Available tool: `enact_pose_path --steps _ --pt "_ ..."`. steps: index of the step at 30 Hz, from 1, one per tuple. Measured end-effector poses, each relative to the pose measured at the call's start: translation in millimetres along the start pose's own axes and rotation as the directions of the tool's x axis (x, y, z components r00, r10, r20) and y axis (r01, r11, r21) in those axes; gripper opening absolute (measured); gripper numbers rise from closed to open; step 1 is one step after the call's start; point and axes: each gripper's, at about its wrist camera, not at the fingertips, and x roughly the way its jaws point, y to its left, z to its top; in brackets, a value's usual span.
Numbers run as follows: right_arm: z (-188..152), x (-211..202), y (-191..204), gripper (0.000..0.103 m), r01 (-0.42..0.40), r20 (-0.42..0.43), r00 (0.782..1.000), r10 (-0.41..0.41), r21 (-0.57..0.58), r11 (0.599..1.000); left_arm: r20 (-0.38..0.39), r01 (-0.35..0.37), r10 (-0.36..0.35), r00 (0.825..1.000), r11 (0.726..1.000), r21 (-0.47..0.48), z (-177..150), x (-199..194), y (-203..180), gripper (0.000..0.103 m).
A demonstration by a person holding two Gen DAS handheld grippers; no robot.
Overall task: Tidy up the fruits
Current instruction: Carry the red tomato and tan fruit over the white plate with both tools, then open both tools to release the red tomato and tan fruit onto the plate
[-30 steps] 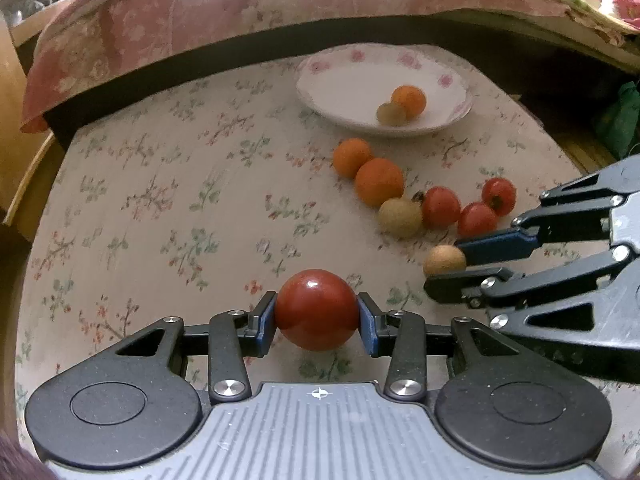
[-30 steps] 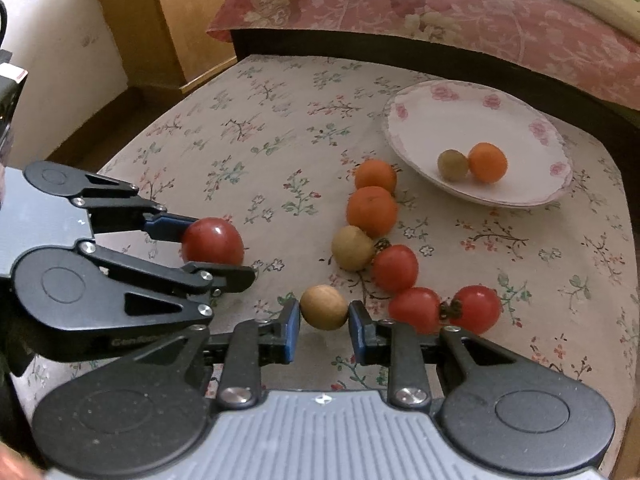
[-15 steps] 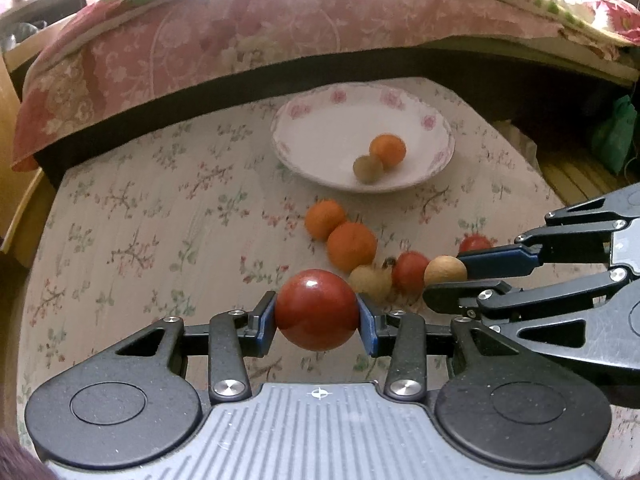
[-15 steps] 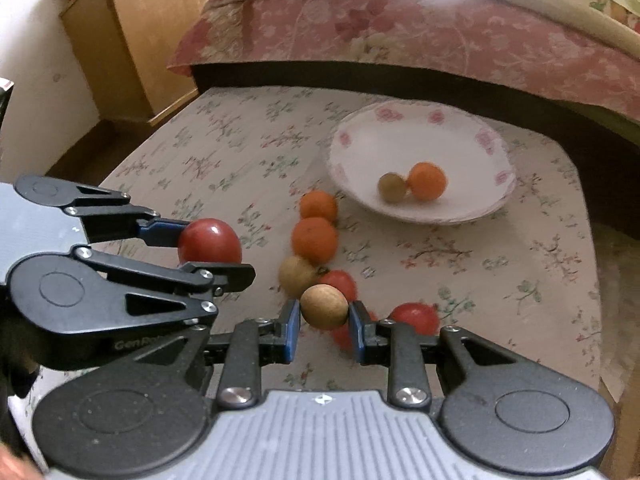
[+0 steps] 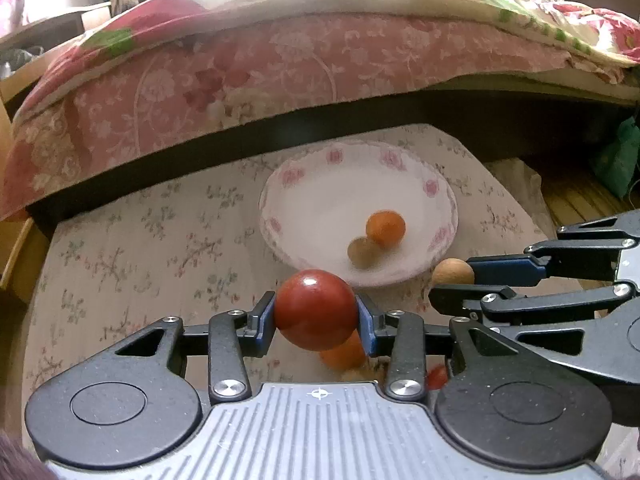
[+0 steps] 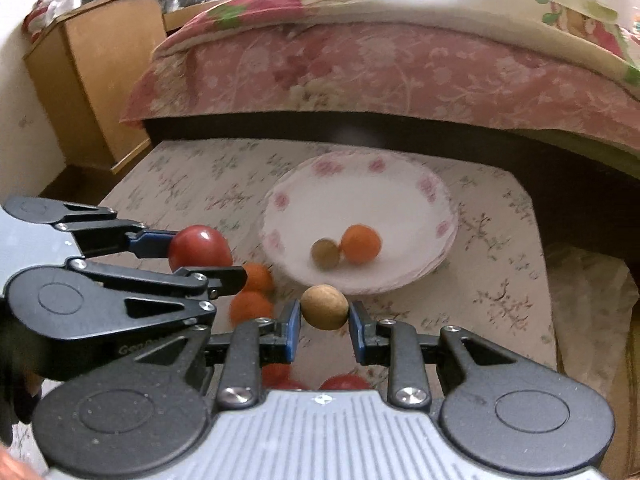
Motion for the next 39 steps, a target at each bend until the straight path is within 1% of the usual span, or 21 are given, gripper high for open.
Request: enact_pose_path --steps 7,15,23,39 --pt "9 12 -12 0.028 0.022 0.011 1.000 -0.022 0.028 0.999 0.002 -0.004 0.004 1.000 1.000 0.008 14 16 -2 0.048" --pt "17 24 -19 0.028 0.045 0.016 0.999 -0.046 0.030 0.999 -0.001 -0.008 0.008 1.000 1.000 0.013 23 29 0 0.048" --pt "20 35 -24 0.028 0.067 0.009 0.998 -0.068 0.028 0.997 -0.002 -0.009 0.009 1.000 1.000 0.019 27 38 -1 0.048" --pt "23 49 -28 0.028 0.071 0.008 0.997 -0.071 0.029 0.997 -0.011 -0.021 0.021 1.000 1.000 0.011 29 51 2 0.049"
